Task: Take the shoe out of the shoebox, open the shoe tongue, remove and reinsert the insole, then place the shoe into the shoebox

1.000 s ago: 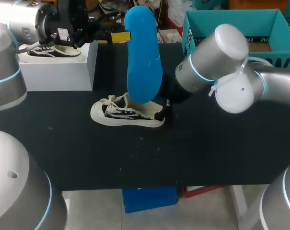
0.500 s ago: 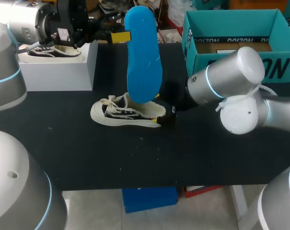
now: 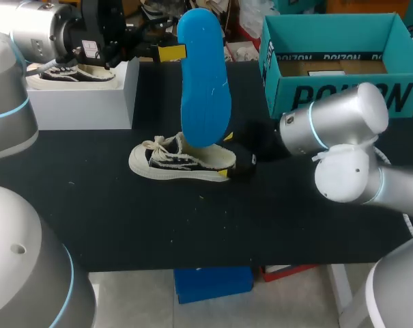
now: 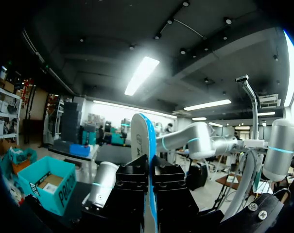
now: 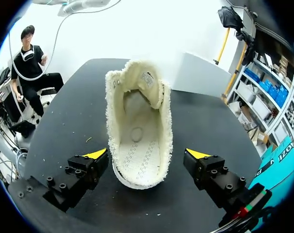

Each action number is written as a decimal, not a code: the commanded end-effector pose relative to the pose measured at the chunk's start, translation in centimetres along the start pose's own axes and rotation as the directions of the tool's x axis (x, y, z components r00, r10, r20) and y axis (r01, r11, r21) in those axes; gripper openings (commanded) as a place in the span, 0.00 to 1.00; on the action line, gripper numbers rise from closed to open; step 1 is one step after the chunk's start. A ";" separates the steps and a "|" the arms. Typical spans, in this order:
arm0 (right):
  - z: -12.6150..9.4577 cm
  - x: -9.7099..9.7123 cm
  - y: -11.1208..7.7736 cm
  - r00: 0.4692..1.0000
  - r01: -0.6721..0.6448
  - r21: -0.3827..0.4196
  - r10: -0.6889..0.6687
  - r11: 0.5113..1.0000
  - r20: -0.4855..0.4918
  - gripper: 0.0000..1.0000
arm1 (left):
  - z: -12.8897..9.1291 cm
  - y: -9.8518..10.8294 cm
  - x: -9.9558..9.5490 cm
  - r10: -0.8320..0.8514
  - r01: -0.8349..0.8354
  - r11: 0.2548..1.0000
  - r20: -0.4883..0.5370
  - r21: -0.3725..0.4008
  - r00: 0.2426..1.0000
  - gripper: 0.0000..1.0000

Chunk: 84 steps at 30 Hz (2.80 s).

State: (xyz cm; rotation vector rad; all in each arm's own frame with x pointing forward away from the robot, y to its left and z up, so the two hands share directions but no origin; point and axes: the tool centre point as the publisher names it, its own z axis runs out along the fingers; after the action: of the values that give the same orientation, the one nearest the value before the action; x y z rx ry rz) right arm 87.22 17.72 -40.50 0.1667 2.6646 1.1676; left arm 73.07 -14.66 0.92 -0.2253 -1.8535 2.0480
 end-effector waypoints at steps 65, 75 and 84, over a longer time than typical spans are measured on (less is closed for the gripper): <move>-0.3 -4.7 5.4 0.959 0.257 0.687 -0.091 0.680 -0.269 0.88 | 0.1 0.1 0.0 0.001 -0.001 1.000 0.002 0.000 1.000 0.00; 1.1 -4.7 6.8 0.954 0.282 0.759 -0.088 0.586 -0.286 0.86 | 0.1 0.1 0.0 0.001 -0.001 1.000 0.002 0.000 1.000 0.00; 3.1 -4.6 6.4 0.952 0.285 0.769 -0.076 0.572 -0.296 0.86 | 0.1 0.1 0.0 0.001 -0.001 1.000 0.002 0.000 1.000 0.00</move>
State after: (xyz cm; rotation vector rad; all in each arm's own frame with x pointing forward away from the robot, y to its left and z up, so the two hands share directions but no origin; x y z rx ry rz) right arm 92.11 22.52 -36.27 -0.1282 3.1167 0.0800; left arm 73.07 -14.66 0.92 -0.2252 -1.8535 2.0481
